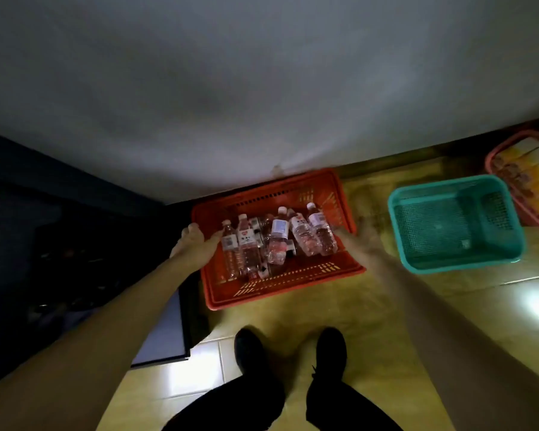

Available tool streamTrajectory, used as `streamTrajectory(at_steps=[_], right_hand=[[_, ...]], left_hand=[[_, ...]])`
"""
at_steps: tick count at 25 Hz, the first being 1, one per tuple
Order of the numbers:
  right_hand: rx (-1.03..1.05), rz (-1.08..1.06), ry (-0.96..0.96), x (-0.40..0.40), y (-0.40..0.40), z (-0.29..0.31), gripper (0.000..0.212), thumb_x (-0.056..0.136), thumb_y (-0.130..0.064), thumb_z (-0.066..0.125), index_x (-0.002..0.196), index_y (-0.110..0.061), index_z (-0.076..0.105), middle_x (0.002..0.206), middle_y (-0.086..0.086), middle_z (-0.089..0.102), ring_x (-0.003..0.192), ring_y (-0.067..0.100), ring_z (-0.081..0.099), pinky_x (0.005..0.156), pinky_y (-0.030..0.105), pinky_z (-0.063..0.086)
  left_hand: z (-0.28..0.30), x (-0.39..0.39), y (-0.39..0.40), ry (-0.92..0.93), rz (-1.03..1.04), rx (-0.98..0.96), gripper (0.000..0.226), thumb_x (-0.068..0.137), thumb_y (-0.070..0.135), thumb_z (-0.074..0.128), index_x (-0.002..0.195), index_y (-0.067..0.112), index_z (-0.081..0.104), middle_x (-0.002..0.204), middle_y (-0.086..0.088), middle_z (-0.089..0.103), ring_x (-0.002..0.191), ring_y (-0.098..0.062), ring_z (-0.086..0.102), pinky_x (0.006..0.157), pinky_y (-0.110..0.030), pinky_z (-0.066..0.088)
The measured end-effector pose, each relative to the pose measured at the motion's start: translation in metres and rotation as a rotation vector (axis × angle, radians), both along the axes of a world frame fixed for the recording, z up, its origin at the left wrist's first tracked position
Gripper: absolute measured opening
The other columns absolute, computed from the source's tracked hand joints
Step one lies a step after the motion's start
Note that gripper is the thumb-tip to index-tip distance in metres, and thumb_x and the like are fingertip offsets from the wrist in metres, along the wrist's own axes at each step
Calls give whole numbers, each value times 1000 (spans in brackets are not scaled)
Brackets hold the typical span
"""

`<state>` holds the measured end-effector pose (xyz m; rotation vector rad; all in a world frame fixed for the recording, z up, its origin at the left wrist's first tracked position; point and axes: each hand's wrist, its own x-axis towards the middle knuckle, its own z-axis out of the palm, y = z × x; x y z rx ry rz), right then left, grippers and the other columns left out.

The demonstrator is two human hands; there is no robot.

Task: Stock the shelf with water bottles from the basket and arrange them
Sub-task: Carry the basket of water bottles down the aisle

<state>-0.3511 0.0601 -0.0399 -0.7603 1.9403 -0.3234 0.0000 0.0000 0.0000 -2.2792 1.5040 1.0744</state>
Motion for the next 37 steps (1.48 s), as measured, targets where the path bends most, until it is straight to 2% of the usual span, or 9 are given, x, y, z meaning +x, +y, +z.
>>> streamTrajectory(at_steps=[5, 8, 12, 15, 21, 25, 29, 33, 37], right_hand=[[83, -41, 66, 6, -25, -60, 106, 64, -76, 69, 148, -17, 40, 137, 13, 57, 117, 38, 62, 96, 49, 53], [91, -31, 87, -2, -32, -107, 125, 45, -94, 64, 147, -24, 42, 137, 10, 59, 116, 36, 64, 97, 52, 54], [120, -72, 105, -9, -38, -148, 132, 41, -89, 65, 151, -26, 32, 144, 10, 49, 128, 37, 55, 103, 58, 48], [106, -135, 67, -13, -43, -158, 135, 29, -86, 77, 145, -25, 44, 133, 7, 62, 115, 32, 65, 96, 54, 56], [32, -158, 38, 4, -55, -122, 57, 71, -38, 90, 119, -22, 64, 105, 1, 72, 94, 22, 69, 90, 39, 56], [4, -258, 43, 5, -55, -130, 59, 68, -33, 90, 120, -16, 67, 98, 4, 74, 89, 25, 72, 88, 44, 60], [46, -359, -10, 3, -51, -125, 36, 75, -16, 87, 106, -12, 70, 90, 9, 72, 82, 29, 71, 82, 43, 60], [53, -451, -25, 3, -31, -124, 53, 75, -16, 86, 121, -2, 66, 104, 16, 72, 94, 35, 73, 89, 52, 60], [14, -441, -7, 7, -5, -116, 53, 75, -19, 84, 123, -2, 66, 95, 11, 70, 92, 35, 73, 89, 53, 60]], left_hand=[[-90, 39, -14, -21, 199, 69, 86, 94, 59, 59, 152, 3, 28, 152, -23, 43, 132, -42, 53, 107, -48, 47], [-123, 59, -20, 62, 299, 124, 91, 92, 58, 64, 152, 1, 27, 152, -24, 46, 131, -42, 55, 108, -49, 48], [-153, 70, -37, 184, 380, 137, 92, 92, 52, 69, 153, 1, 23, 149, -22, 52, 129, -39, 58, 108, -46, 48], [-167, 68, -42, 280, 460, 150, 111, 80, 53, 80, 156, 1, 18, 152, -22, 48, 131, -39, 56, 107, -47, 48], [-178, 72, -19, 438, 530, 202, 101, 67, 46, 89, 148, 6, 46, 136, -22, 63, 117, -37, 67, 97, -47, 56], [-211, 97, -7, 377, 451, 162, 147, 31, 83, 80, 152, 10, 40, 135, -16, 65, 107, -29, 70, 95, -45, 59], [-180, 81, -8, 356, 405, 165, 112, 62, 71, 78, 150, 10, 46, 132, -18, 67, 108, -31, 70, 95, -44, 58], [-165, 79, 1, 345, 344, 185, 94, 62, 74, 72, 136, 16, 61, 121, -15, 73, 104, -31, 72, 97, -48, 58], [-162, 86, 24, 265, 284, 162, 63, 88, 57, 70, 131, 11, 65, 118, -16, 74, 101, -31, 72, 93, -41, 58]])
